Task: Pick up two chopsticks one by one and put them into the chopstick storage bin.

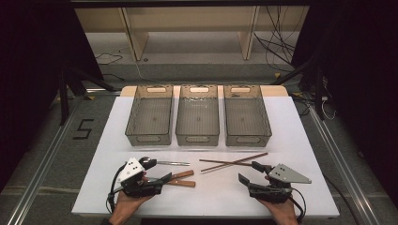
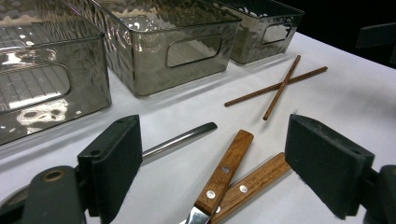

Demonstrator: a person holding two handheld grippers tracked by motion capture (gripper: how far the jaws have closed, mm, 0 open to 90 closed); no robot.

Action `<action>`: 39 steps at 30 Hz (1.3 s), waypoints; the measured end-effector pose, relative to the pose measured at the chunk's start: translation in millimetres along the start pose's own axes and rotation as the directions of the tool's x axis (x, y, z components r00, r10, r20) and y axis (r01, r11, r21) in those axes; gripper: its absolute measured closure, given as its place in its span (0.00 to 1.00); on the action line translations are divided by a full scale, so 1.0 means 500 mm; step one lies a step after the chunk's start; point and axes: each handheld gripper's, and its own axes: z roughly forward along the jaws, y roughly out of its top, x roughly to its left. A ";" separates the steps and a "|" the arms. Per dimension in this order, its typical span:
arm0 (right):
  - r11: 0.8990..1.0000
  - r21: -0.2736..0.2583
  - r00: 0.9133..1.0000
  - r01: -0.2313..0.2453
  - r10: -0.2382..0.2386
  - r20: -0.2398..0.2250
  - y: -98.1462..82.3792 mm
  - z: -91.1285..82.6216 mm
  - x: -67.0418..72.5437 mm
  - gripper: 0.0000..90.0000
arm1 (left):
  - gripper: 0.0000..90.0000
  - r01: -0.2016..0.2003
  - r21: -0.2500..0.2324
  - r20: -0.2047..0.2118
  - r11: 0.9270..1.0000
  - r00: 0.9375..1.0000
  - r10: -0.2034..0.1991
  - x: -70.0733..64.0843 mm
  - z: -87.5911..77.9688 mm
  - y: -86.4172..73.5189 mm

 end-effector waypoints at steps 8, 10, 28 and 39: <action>1.000 0.004 1.000 0.002 -0.002 -0.007 0.005 -0.002 -0.007 0.34 | 0.21 -0.002 0.001 -0.001 1.000 1.000 0.002 -0.001 0.001 0.000; 1.000 0.013 1.000 0.012 -0.012 -0.013 0.009 -0.002 -0.009 0.34 | 0.21 0.000 0.001 -0.001 1.000 1.000 0.000 -0.001 0.001 -0.001; 0.901 0.327 0.954 0.285 -0.235 -0.184 0.106 0.059 -0.031 0.36 | 0.21 0.002 0.009 -0.012 1.000 1.000 -0.002 0.003 0.001 -0.002; 0.760 0.501 0.909 0.414 -0.319 -0.269 0.130 0.139 -0.044 0.47 | 0.21 0.002 0.006 -0.015 1.000 1.000 -0.002 0.002 0.001 -0.001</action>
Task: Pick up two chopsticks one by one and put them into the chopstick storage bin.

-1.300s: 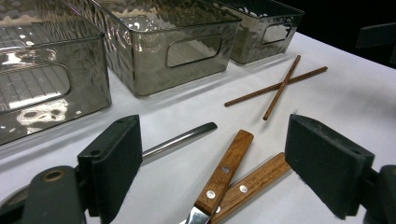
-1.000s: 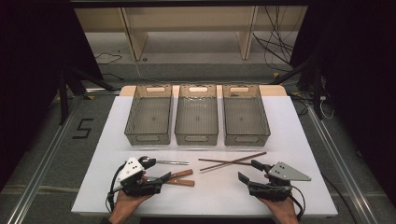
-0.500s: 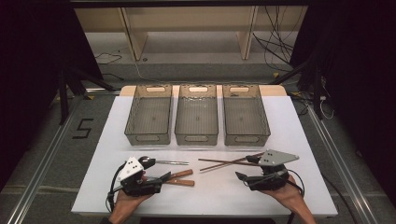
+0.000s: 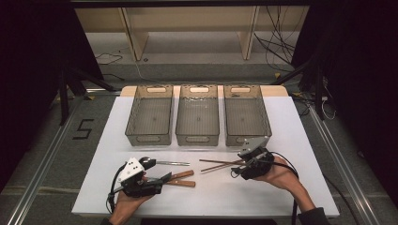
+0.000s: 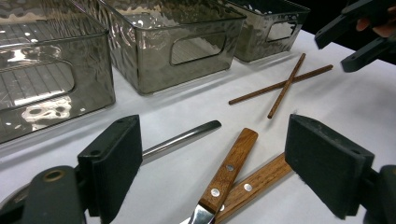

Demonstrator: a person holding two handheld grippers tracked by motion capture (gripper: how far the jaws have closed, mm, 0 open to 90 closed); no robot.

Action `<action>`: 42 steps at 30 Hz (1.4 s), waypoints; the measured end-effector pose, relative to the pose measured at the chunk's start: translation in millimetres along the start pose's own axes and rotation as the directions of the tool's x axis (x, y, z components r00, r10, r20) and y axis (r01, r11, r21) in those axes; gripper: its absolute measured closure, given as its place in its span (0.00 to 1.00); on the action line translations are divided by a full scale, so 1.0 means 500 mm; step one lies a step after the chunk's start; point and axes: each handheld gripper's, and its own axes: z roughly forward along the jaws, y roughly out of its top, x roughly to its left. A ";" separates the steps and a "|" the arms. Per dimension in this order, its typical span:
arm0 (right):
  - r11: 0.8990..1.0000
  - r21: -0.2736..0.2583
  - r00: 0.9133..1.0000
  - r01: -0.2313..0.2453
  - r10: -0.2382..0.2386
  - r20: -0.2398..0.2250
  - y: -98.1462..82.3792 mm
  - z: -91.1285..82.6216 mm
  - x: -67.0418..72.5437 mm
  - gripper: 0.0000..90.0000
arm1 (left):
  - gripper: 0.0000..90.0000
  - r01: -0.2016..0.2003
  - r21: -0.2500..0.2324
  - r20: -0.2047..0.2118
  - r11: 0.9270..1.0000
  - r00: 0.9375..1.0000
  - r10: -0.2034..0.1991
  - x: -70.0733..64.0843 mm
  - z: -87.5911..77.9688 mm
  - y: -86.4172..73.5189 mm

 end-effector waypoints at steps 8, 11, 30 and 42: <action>0.993 0.113 0.999 0.042 -0.042 -0.008 0.018 0.045 -0.026 0.51 | 0.21 -0.003 -0.002 0.000 1.000 1.000 0.003 -0.001 0.000 0.000; 0.988 0.143 0.998 0.055 -0.052 -0.027 0.020 0.058 -0.034 0.55 | 0.21 -0.002 -0.003 0.001 1.000 1.000 0.002 0.000 -0.001 0.000; 0.968 0.229 0.994 0.102 -0.089 -0.066 0.025 0.100 -0.052 0.63 | 0.21 -0.007 -0.003 0.003 1.000 1.000 0.007 -0.001 0.000 0.001; 0.963 0.238 0.990 0.126 -0.105 -0.097 0.025 0.100 -0.053 0.81 | 0.21 -0.007 -0.003 0.002 1.000 1.000 0.007 -0.002 0.001 0.001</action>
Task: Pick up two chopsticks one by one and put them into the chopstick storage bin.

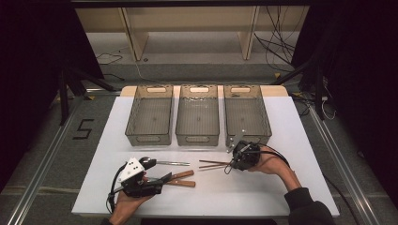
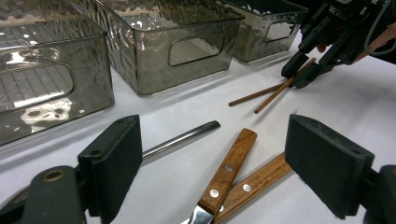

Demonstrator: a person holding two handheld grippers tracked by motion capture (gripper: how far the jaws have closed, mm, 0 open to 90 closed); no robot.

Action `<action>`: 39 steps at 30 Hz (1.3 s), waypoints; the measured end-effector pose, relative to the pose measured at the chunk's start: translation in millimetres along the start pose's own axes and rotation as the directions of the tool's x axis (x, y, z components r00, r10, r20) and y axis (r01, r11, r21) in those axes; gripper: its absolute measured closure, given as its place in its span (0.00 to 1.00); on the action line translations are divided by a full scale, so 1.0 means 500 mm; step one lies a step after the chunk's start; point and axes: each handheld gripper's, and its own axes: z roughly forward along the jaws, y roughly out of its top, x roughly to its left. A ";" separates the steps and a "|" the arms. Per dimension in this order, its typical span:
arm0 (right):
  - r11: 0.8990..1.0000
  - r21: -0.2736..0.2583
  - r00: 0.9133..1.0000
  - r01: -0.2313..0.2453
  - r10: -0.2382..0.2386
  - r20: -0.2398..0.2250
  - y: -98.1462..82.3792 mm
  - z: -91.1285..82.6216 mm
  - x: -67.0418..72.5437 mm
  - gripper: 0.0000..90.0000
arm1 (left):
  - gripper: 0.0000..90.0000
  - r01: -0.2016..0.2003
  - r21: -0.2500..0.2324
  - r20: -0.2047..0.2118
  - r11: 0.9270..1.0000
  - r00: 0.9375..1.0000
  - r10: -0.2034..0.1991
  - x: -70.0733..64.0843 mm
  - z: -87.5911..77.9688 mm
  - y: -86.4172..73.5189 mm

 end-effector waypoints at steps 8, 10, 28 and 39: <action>0.999 -0.001 0.999 0.051 -0.051 0.014 0.000 0.000 0.005 0.88 | 0.21 0.000 0.000 0.000 1.000 1.000 0.000 0.000 0.000 0.000; 0.998 -0.002 0.998 0.060 -0.060 0.015 0.000 0.000 0.007 0.91 | 0.21 0.001 0.001 0.000 1.000 1.000 -0.001 0.000 0.000 0.000; 0.998 -0.033 0.998 0.053 -0.052 0.040 0.000 -0.014 0.011 0.94 | 0.21 -0.003 0.005 0.000 1.000 1.000 0.003 0.001 0.001 -0.001; 0.999 -0.027 0.999 0.033 -0.032 0.039 0.002 -0.012 0.011 0.94 | 0.21 -0.004 0.006 -0.001 1.000 1.000 0.004 0.001 0.001 -0.001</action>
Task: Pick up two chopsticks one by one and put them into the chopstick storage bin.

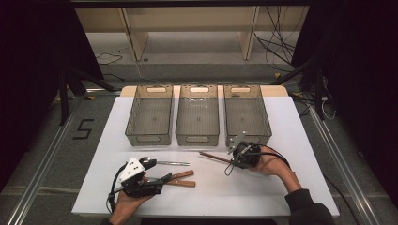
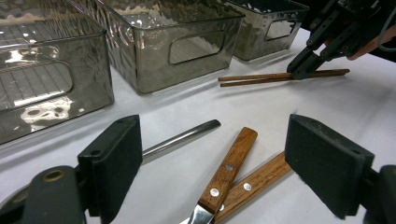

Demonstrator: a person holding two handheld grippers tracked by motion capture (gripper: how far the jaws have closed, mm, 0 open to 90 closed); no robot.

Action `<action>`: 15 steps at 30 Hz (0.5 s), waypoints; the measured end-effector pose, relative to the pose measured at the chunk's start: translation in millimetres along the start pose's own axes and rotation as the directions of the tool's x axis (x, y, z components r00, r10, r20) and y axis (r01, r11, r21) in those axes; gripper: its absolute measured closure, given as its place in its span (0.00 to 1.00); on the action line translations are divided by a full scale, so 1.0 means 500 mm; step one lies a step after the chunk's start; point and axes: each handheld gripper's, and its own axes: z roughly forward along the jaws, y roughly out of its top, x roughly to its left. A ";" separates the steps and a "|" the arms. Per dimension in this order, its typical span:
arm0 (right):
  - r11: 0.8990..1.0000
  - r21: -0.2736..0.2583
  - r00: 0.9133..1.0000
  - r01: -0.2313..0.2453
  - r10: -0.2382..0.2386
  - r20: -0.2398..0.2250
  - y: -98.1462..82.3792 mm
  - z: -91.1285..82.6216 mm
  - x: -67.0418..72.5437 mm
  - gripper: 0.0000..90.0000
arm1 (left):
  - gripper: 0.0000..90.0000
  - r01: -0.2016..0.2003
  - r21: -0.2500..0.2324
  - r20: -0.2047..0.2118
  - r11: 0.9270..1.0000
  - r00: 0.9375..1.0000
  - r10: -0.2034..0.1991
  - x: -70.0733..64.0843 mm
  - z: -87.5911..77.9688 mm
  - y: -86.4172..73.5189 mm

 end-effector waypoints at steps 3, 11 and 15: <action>1.000 0.009 1.000 0.007 -0.007 -0.002 0.002 0.004 0.001 0.94 | 0.21 0.000 0.000 0.000 1.000 1.000 0.000 0.000 0.000 0.000; 1.000 0.013 1.000 -0.007 0.007 -0.005 0.004 0.005 0.004 0.94 | 0.21 -0.001 0.000 0.000 1.000 1.000 0.001 0.000 0.000 0.000; 1.000 0.015 1.000 -0.017 0.017 -0.006 0.002 0.003 0.001 0.94 | 0.21 -0.003 0.001 0.000 1.000 1.000 0.003 0.000 0.000 0.000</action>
